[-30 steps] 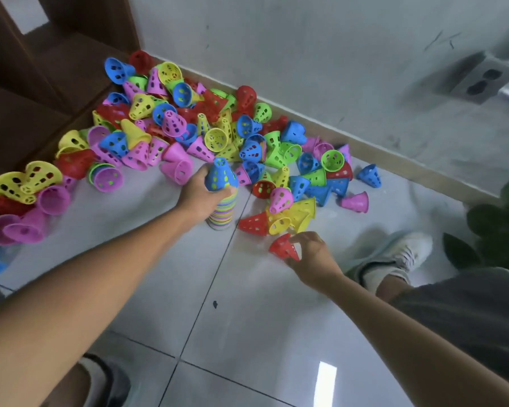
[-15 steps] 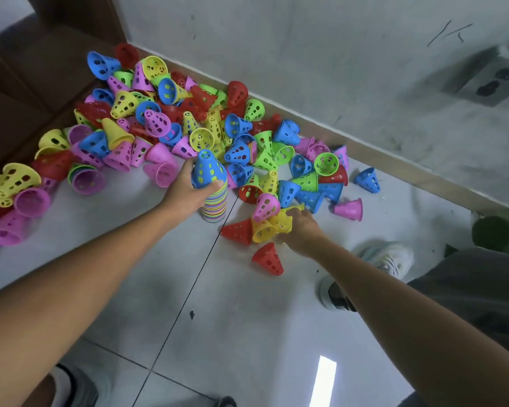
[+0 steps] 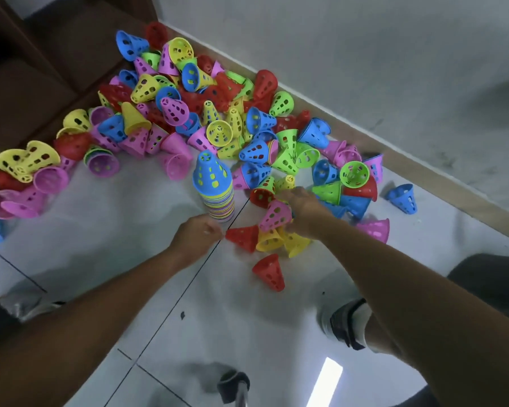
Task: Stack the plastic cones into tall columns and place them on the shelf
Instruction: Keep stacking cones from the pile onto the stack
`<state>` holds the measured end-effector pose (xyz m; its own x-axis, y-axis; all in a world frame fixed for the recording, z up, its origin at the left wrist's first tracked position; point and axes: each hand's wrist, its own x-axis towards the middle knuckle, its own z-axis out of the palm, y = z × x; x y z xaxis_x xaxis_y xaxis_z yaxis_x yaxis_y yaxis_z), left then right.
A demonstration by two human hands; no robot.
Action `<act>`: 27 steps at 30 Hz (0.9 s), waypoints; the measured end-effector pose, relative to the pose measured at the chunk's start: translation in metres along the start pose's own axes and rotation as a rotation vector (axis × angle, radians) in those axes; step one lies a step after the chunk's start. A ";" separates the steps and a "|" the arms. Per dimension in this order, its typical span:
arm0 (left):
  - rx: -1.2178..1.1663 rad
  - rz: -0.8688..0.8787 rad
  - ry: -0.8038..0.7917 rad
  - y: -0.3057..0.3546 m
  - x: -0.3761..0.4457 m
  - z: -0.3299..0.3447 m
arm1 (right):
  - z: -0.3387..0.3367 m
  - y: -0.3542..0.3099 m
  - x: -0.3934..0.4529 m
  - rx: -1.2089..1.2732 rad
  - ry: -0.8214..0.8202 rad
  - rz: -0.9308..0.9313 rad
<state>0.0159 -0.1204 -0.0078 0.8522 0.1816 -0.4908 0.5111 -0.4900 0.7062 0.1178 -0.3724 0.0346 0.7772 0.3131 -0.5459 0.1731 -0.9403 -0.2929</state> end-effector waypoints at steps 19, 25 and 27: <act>0.505 0.159 -0.190 0.006 0.026 0.068 | 0.031 0.015 0.053 -0.067 -0.067 -0.213; 0.559 0.109 -0.149 0.006 0.025 0.066 | 0.032 0.015 0.051 0.025 0.015 -0.154; 0.525 0.091 -0.169 0.005 0.022 0.063 | 0.032 0.016 0.050 0.134 0.030 -0.123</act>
<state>0.0302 -0.1721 -0.0470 0.8382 0.0006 -0.5453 0.2752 -0.8638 0.4221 0.1405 -0.3679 -0.0223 0.7731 0.4186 -0.4766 0.1875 -0.8686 -0.4587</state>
